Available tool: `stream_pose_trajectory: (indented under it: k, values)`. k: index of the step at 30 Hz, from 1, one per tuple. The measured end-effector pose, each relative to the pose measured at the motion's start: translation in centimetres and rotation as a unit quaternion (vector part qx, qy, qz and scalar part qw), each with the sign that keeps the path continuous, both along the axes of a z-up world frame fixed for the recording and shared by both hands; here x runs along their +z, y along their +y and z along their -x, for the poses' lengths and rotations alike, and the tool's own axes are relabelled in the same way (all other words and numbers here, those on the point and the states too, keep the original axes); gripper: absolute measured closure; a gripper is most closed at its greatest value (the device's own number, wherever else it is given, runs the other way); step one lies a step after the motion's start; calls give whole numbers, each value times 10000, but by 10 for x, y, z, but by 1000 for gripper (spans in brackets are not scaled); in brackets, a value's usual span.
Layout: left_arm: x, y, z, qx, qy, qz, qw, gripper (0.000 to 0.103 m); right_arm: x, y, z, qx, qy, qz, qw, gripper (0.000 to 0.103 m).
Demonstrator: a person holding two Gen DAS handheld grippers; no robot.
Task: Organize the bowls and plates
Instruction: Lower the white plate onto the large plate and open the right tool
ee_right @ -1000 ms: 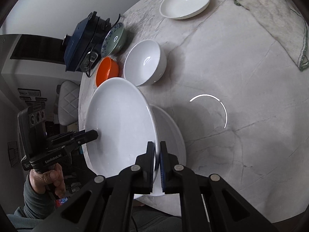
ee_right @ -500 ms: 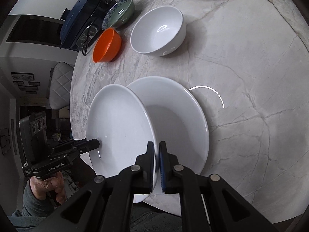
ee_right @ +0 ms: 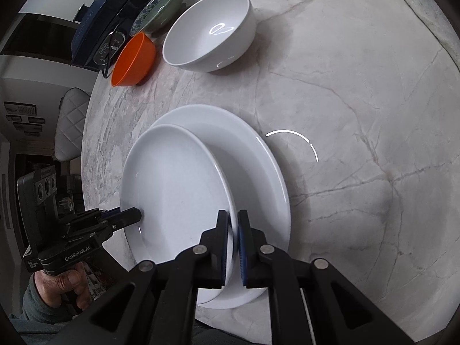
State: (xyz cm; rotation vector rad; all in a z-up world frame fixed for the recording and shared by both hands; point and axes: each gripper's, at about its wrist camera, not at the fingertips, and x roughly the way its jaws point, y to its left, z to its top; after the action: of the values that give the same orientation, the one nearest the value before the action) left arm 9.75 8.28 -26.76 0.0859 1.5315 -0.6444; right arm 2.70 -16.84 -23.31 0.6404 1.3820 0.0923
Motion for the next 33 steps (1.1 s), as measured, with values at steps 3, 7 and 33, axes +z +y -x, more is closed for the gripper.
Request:
stream_pose_trajectory:
  k: [3, 7, 33]
  values:
    - [-4, -3, -2, -9, -23, -25, 10000, 90, -4, 0, -1, 12, -11, 6, 10000, 94]
    - [-12, -10, -6, -6, -13, -70, 10000, 90, -9, -1, -1, 32, 31, -12, 10000, 94]
    - [-13, -26, 7, -109, -465, -67, 9988, 64, 0, 24, 4, 920, -413, 1043, 9894, 88]
